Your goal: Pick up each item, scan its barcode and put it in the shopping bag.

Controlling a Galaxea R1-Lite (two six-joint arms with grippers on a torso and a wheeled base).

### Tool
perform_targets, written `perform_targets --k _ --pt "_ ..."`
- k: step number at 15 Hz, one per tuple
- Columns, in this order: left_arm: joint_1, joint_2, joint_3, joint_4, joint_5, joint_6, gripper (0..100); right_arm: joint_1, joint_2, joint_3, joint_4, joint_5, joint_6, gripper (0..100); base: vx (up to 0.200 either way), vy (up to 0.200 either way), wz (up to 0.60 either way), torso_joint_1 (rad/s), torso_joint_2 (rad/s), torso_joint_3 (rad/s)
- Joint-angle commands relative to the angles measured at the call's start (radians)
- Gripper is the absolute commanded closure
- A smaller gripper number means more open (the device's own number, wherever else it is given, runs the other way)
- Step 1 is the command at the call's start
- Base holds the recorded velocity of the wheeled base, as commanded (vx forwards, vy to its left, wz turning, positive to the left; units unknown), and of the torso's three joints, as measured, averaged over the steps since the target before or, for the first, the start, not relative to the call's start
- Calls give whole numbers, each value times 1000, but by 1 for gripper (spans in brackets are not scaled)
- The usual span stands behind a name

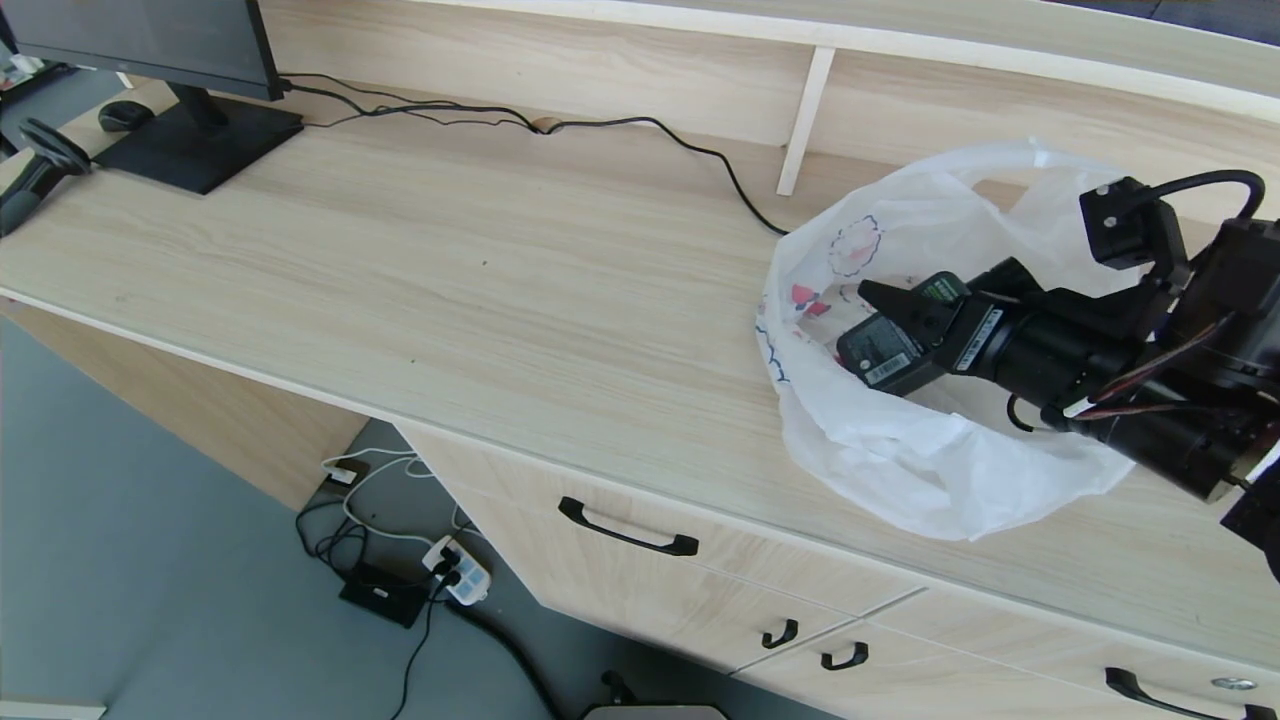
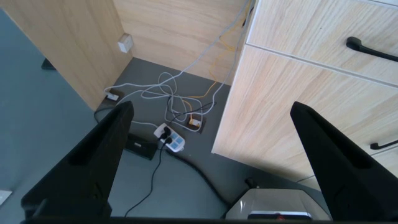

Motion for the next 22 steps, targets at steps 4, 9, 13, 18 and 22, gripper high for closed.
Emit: perform_targets --k 4,9,13,18,22 --pt "0 0 0 0 0 0 0 -9 -31 1 -20 7 -45 0 0 0 0 0 0 0" --pt "0 0 0 0 0 0 0 -72 -30 -45 -24 10 -173 0 0 0 0 0 0 0" --pt "0 0 0 0 0 0 0 -101 -31 -57 -56 36 -214 0 0 0 0 0 0 0" --pt "0 2 0 0 0 -1 0 -58 -152 84 -188 104 -387 0 0 0 0 0 0 0" --pt "0 2 0 0 0 -3 0 -49 -344 234 -166 110 -441 0 0 0 0 0 0 0"
